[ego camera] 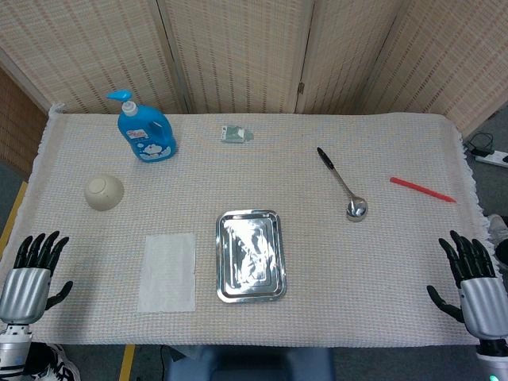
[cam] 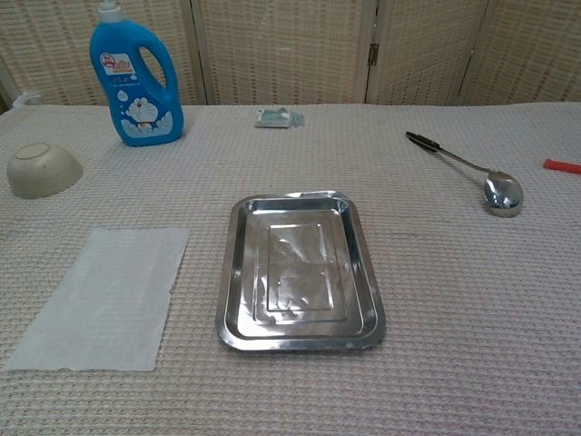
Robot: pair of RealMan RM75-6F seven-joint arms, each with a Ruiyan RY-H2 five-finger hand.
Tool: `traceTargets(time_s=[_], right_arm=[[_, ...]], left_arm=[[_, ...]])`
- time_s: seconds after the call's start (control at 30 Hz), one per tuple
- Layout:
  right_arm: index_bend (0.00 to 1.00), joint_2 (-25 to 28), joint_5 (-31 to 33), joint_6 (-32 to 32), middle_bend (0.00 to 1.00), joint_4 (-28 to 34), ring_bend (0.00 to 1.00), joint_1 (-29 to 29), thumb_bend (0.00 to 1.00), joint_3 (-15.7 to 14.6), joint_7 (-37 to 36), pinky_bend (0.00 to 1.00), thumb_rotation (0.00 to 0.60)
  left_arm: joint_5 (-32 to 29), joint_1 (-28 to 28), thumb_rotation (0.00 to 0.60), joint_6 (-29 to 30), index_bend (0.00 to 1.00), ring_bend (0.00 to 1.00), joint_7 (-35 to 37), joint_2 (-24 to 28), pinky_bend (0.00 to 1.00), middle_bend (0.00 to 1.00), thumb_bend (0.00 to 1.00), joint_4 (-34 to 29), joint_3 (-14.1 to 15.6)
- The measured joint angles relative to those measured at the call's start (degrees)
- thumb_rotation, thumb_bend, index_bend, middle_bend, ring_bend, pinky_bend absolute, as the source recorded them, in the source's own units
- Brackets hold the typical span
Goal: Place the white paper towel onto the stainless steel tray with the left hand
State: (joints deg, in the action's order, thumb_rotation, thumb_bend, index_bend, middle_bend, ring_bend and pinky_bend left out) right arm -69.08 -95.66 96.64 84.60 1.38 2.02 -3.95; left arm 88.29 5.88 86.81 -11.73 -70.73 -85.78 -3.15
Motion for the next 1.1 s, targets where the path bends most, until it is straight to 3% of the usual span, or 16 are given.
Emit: traceTargets(time_s=[0.3, 0.4, 0.5, 0.63, 0.77, 0.83, 0.87, 0.9, 1.0, 1.1], right_arm=[[0.00, 1.1, -1.0, 1.7, 0.00, 0.7, 0.00, 1.0, 0.32, -0.7, -1.4, 0.00, 0.600], [0.00, 1.5, -0.5, 1.8, 0.00, 1.1, 0.00, 1.3, 0.31, -0.8, -1.7, 0.00, 0.600], [0.00, 2.4, 0.1, 1.5, 0.00, 2.3, 0.00, 1.5, 0.31, -1.0, -2.5, 0.00, 0.600], [0.00, 2.5, -0.9, 2.4, 0.00, 2.5, 0.00, 1.6, 0.32, -1.0, -2.6, 0.00, 0.600], [0.00, 1.8, -1.3, 2.9, 0.00, 2.0, 0.00, 1.5, 0.31, -0.8, -3.3, 0.00, 0.600], [0.00, 1.3, -1.2, 2.6, 0.00, 1.6, 0.00, 1.4, 0.31, -0.8, -2.9, 0.00, 0.600], [0.00, 1.2, -0.9, 2.3, 0.00, 1.5, 0.00, 1.3, 0.31, -0.7, -2.9, 0.00, 0.600], [0.00, 1.1, -0.7, 2.2, 0.00, 1.5, 0.00, 1.2, 0.32, -0.6, -3.0, 0.00, 0.600], [0.00, 1.0, 0.1, 2.1, 0.00, 1.4, 0.00, 1.1, 0.31, 0.0, -3.8, 0.00, 0.600], [0.00, 0.6, 0.5, 2.2, 0.00, 0.9, 0.00, 1.0, 0.32, 0.4, -3.8, 0.00, 0.600]], left_arm=[[1.1, 0.3, 0.600, -0.2, 0.16, 0.02, -1.1, -0.7, 0.00, 0.09, 0.29, -0.2, 0.9], [2.4, 0.4, 0.600, 0.1, 0.14, 0.02, -1.1, -1.1, 0.01, 0.05, 0.29, 0.0, 1.4], [5.1, 0.6, 0.600, 0.5, 0.14, 0.04, -0.6, -1.9, 0.09, 0.09, 0.29, 0.8, 2.5], [10.1, 1.7, 0.600, 0.8, 0.22, 0.28, 2.8, -3.5, 0.35, 0.38, 0.29, 4.0, 4.2], [13.8, 3.1, 0.600, 1.1, 0.28, 0.46, 5.6, -5.7, 0.60, 0.54, 0.29, 10.0, 5.2], [14.6, 4.0, 0.600, 1.1, 0.30, 0.61, 7.8, -7.0, 0.76, 0.73, 0.29, 13.3, 5.7], [15.0, 4.4, 0.600, 1.1, 0.31, 0.74, 8.8, -7.5, 0.88, 0.87, 0.29, 14.4, 5.9], [15.5, 4.7, 0.600, 1.4, 0.33, 0.83, 9.6, -8.1, 0.94, 0.95, 0.29, 15.6, 5.9], [16.6, 5.4, 0.600, 2.8, 0.39, 0.98, 10.7, -9.7, 1.00, 1.00, 0.29, 18.8, 6.0], [17.6, 6.1, 0.600, 3.1, 0.44, 1.00, 12.5, -10.6, 1.00, 1.00, 0.29, 20.4, 6.6]])
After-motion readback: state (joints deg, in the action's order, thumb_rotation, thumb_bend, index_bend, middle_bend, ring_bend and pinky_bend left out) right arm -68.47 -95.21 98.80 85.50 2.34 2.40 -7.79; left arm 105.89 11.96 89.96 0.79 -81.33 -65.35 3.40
